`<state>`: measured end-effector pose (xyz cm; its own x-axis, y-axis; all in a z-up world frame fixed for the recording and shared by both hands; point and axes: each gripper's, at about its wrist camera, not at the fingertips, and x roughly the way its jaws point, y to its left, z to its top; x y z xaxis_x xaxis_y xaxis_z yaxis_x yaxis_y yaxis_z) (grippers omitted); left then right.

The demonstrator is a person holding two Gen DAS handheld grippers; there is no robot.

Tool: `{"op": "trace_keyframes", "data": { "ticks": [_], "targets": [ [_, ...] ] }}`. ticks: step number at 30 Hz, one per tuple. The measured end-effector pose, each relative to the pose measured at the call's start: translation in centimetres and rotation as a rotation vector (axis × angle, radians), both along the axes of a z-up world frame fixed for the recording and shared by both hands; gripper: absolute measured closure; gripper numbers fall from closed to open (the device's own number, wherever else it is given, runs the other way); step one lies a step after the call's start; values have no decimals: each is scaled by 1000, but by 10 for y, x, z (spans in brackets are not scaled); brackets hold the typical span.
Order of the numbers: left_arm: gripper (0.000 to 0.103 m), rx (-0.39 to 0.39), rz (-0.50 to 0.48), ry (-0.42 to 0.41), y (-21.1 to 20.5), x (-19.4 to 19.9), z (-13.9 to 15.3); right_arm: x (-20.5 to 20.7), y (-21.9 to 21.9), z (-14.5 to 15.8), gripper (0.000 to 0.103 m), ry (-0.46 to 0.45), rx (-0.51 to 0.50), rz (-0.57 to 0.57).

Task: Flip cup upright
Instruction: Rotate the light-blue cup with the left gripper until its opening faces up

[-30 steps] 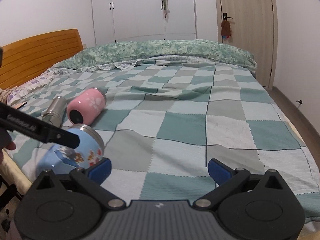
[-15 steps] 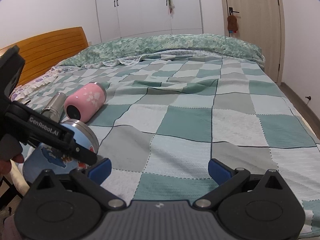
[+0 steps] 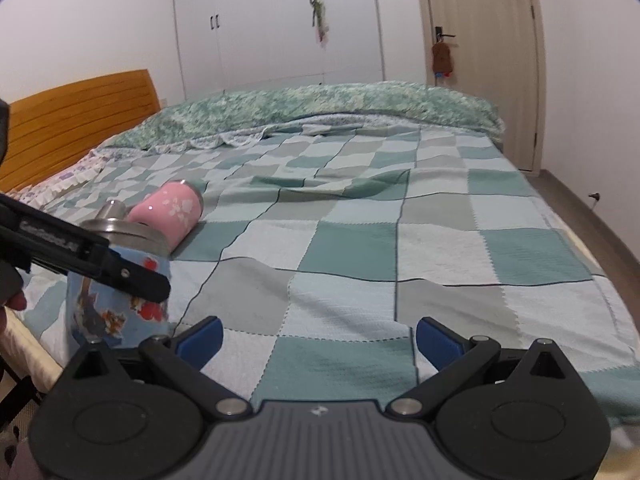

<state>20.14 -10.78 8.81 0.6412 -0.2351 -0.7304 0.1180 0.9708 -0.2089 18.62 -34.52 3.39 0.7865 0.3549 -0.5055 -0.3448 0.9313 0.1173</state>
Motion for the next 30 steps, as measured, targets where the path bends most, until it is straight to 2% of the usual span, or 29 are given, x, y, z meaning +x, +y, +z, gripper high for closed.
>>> {"op": "trace_keyframes", "data": {
  "ticks": [5, 13, 19, 26, 30],
  "targets": [
    [19, 38, -57, -147, -20, -18, 17, -22, -10, 10, 0, -51, -15, -44],
    [19, 95, -147, -295, -68, -16, 27, -35, -32, 17, 0, -106, -42, -145],
    [18, 108, -199, -313, -101, 1, 12, -29, -47, 11, 0, -121, -83, -182],
    [18, 137, -215, -361, -130, 22, -12, -16, -66, -5, 0, -142, -137, -191],
    [18, 140, -230, -311, -141, 36, -34, -10, -76, -12, 0, -142, -132, -189]
  ]
}}
